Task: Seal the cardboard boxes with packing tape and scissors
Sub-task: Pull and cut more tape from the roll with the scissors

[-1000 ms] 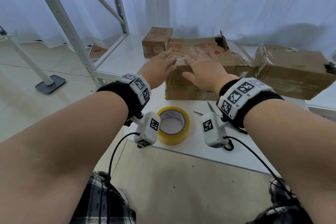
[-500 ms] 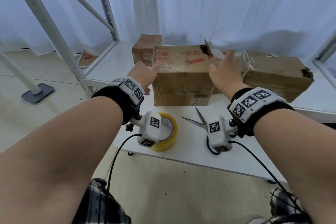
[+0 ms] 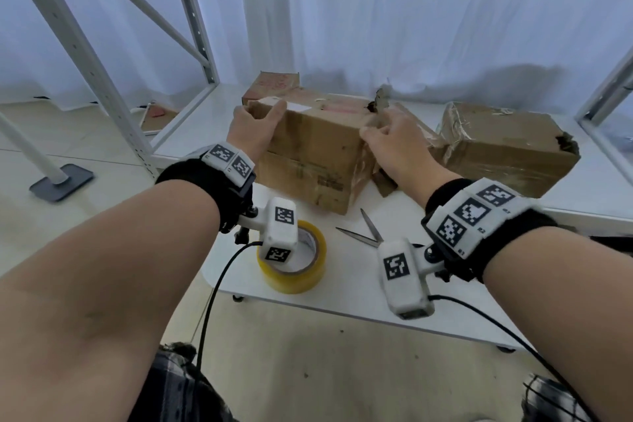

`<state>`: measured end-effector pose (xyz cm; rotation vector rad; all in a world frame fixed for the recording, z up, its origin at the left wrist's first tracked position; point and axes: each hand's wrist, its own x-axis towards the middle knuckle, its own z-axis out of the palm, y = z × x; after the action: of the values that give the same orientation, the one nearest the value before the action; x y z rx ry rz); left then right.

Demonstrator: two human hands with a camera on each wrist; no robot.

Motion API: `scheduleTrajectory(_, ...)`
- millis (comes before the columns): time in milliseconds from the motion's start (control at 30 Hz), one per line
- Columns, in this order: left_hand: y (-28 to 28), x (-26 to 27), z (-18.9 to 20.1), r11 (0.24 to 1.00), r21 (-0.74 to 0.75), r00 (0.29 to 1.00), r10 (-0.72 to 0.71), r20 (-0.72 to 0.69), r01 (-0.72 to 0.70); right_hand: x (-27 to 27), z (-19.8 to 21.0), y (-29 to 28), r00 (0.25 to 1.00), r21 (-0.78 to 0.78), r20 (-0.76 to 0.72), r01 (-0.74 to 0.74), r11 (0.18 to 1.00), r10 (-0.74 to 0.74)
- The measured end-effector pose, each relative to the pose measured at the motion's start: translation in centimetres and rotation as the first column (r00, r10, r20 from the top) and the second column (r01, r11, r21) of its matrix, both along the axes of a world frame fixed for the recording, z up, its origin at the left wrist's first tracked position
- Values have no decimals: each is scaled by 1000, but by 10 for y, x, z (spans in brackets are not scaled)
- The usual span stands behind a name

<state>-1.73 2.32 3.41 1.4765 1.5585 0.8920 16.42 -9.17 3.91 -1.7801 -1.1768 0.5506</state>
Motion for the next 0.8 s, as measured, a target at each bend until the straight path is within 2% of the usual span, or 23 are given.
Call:
scheduleTrajectory(100,7,-1,-9,999,-19,996,37,-78,-39,-4,-12,-3,996,-33,68,-56,998,58)
scheduleTrajectory(200,3,9,-5,997,-15,978,65,-197,-70,9,-14,-4,997,4,69,21,1000,-22)
scheduleTrajectory(300,-8,25,1,997,38,920,-43,-389,63,25,-9,0,996,18,18,92,996,-92)
scheduleTrajectory(367,-10,35,0,984,15,862,-149,-485,179,32,-7,4,996,8,-9,83,996,-83)
scheduleTrajectory(467,-7,41,-11,955,-71,829,-287,-480,289,37,-7,8,994,-65,-90,55,996,-61)
scheduleTrajectory(533,-6,38,-14,958,-82,867,-284,-408,275,42,-9,11,990,-104,-140,17,994,-32)
scheduleTrajectory(700,-3,23,-12,964,44,932,-239,-274,261,41,-13,19,976,-100,-219,-36,994,13)
scheduleTrajectory(800,-3,19,-11,950,165,931,-209,-298,266,35,-16,24,981,-90,-188,-69,994,51)
